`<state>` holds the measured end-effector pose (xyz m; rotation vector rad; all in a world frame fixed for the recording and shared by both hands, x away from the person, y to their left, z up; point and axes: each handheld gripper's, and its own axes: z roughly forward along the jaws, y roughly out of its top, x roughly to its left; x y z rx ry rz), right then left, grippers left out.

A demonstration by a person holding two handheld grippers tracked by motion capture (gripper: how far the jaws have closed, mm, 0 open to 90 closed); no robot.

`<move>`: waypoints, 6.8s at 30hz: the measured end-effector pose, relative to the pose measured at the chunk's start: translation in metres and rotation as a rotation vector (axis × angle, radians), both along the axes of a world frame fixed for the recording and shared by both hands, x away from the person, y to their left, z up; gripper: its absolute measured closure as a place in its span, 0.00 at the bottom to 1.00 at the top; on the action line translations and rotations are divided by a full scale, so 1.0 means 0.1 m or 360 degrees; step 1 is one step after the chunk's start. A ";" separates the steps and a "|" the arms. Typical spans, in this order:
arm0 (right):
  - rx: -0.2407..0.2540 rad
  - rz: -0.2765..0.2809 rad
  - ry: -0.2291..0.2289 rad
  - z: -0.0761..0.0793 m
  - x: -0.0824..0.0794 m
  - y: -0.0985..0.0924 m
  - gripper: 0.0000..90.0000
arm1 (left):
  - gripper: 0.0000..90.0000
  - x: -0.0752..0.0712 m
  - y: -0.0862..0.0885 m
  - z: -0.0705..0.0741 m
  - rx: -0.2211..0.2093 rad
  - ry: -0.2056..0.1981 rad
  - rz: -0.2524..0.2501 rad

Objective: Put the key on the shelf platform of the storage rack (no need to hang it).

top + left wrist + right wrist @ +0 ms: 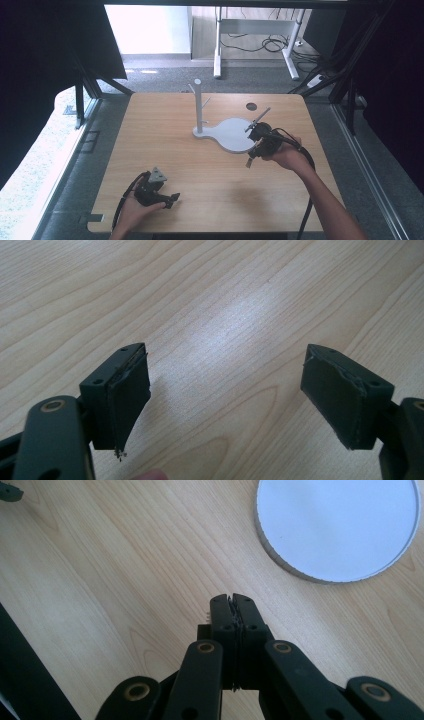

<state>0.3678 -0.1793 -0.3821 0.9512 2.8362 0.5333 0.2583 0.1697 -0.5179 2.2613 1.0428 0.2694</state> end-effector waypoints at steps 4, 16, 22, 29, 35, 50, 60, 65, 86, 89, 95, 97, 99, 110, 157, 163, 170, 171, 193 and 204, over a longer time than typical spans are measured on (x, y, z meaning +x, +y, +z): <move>0.0003 -0.0003 -0.0002 0.01 0.03 0.01 0.99 | 0.22 0.00 0.00 0.00 -0.0002 0.0004 0.0005; 0.0018 -0.0032 -0.0006 0.04 0.13 0.03 0.99 | 0.22 0.00 0.00 0.00 0.0000 0.0004 0.0006; 0.0027 -0.0038 -0.0009 0.06 0.22 0.07 0.99 | 0.22 0.00 0.00 0.00 0.0007 0.0002 -0.0003; 0.0026 -0.0039 -0.0005 0.09 0.32 0.14 0.99 | 0.22 0.00 0.01 0.01 0.0001 -0.0005 -0.0003; 0.0032 -0.0044 0.0003 0.09 0.38 0.17 0.99 | 0.22 0.00 0.01 0.01 0.0002 -0.0005 -0.0002; 0.0021 -0.0075 0.0016 0.09 0.50 0.21 0.99 | 0.22 0.00 0.02 0.01 -0.0001 -0.0006 -0.0001; 0.0019 -0.0106 0.0015 0.09 0.60 0.21 0.99 | 0.22 0.01 0.01 0.01 0.0000 -0.0005 -0.0002; 0.0019 -0.0104 0.0013 0.09 0.64 0.22 0.99 | 0.22 0.01 0.01 0.01 0.0000 -0.0004 -0.0004; 0.0032 -0.0155 0.0013 0.13 0.79 0.24 0.99 | 0.22 0.00 0.01 0.01 -0.0001 -0.0003 -0.0007; 0.0038 -0.0163 0.0009 0.12 0.83 0.23 0.99 | 0.22 0.00 0.01 0.01 -0.0003 -0.0002 -0.0008; 0.0018 -0.0179 0.0017 0.09 0.90 0.25 0.99 | 0.22 0.00 0.01 0.01 -0.0003 0.0000 -0.0011; 0.0018 -0.0186 0.0023 0.08 0.92 0.26 0.99 | 0.22 0.01 0.01 0.01 -0.0003 0.0000 -0.0011; 0.0020 -0.0186 0.0027 0.06 0.95 0.27 0.99 | 0.22 0.00 0.01 0.01 -0.0003 0.0000 -0.0012; 0.0009 -0.0209 0.0038 -0.02 1.11 0.35 0.99 | 0.22 0.01 0.04 0.02 -0.0005 -0.0003 -0.0004; 0.0009 -0.0365 0.0083 -0.58 1.54 0.35 0.99 | 0.22 0.01 0.04 0.02 -0.0010 0.0003 -0.0006; -0.0008 -0.0367 0.0085 -0.64 1.56 0.36 0.99 | 0.22 0.00 0.03 0.01 -0.0007 0.0007 -0.0016; -0.0024 -0.0388 0.0096 -0.74 1.58 0.31 0.99 | 0.22 0.01 0.02 0.01 -0.0003 0.0010 -0.0020; -0.0026 -0.0393 0.0098 -0.75 1.58 0.30 0.99 | 0.22 0.01 0.01 0.00 0.0000 0.0009 -0.0021; 0.0068 -0.0401 0.0044 -0.74 1.51 0.16 0.69 | 0.22 0.00 -0.04 -0.02 0.0008 0.0027 -0.0034; 0.0159 -0.0308 0.0022 -0.65 1.15 0.02 0.59 | 0.22 0.00 -0.05 -0.02 0.0024 0.0025 -0.0045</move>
